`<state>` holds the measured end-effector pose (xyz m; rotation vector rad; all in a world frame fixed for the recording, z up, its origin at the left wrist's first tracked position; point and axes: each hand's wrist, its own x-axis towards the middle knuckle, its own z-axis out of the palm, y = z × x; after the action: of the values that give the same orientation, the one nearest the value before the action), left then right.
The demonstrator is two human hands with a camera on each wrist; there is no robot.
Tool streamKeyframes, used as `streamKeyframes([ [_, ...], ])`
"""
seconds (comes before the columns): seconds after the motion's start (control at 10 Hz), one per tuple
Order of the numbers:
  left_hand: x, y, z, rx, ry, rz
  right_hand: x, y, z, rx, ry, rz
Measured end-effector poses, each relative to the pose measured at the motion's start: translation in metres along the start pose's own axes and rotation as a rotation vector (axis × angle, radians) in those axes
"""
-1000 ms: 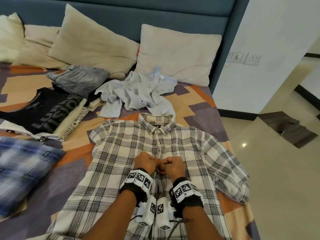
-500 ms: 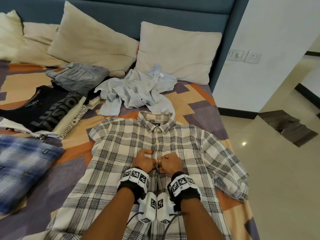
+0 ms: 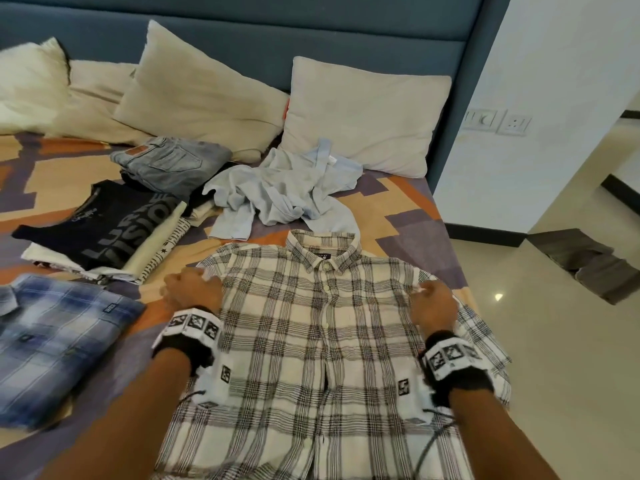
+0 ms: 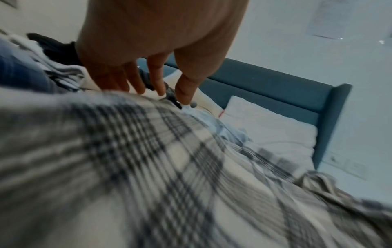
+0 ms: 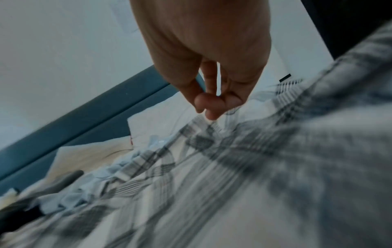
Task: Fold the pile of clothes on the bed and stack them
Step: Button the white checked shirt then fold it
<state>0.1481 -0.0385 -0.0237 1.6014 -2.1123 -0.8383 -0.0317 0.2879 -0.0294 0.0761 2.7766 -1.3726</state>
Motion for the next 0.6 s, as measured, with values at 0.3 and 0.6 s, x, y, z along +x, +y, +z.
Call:
streamKeyframes([
  [0.3,0.091,-0.007,0.035,-0.157,-0.500,-0.245,0.094,0.020,0.021,-0.216,-0.155,0.040],
  [0.6,0.083,0.027,0.003,-0.574,0.045,0.217,0.120,-0.043,-0.009,0.351,0.016,-0.014],
])
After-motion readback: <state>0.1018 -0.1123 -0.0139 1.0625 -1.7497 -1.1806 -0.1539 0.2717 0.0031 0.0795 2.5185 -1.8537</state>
